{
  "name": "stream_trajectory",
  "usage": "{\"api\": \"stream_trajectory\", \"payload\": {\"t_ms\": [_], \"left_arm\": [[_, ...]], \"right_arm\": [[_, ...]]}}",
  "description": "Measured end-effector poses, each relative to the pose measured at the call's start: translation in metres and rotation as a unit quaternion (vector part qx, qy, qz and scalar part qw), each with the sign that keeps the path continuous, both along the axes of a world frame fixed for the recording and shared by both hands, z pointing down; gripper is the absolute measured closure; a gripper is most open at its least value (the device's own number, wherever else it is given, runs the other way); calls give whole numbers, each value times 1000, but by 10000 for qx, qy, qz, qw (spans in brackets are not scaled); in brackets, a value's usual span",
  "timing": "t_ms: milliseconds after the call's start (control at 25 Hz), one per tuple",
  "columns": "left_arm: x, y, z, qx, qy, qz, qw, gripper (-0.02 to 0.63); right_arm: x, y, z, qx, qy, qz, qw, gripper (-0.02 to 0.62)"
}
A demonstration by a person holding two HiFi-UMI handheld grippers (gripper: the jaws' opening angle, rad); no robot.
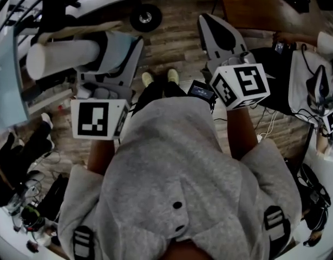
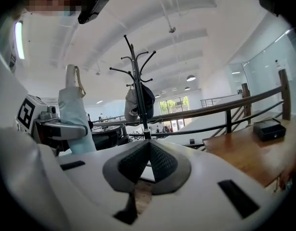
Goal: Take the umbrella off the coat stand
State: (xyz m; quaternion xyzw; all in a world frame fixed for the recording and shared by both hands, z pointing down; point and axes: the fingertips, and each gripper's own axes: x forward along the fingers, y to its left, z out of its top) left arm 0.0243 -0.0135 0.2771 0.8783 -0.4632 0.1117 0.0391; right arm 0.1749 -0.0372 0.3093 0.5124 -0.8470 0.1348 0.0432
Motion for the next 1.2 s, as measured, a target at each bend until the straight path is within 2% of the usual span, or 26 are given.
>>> {"api": "stream_trajectory", "payload": {"t_ms": [200,360,600,800,1000,1200], "left_arm": [[-13,12,-5,-57,169,-48,9998,325],[-30,15,-2,-55,270,94,9996,325],[-45,19,-4,25,138,166,9998,325],[-55,18,-12,133,364,231,9990,325],[-60,22,-5,22,145,281,9995,325],[-67,26,-9,43,329,304,9990,325]], "right_arm": [[-16,12,-10,64,153,-15,9999,588],[-39,15,-24,235,310,-11,9992,588],[-53,20,-30,270,449,68,9986,588],[-67,22,-29,265,544,99,9981,588],[-73,23,-32,302,630,46,9975,588],[-86,25,-33,319,622,41,9975,588]]}}
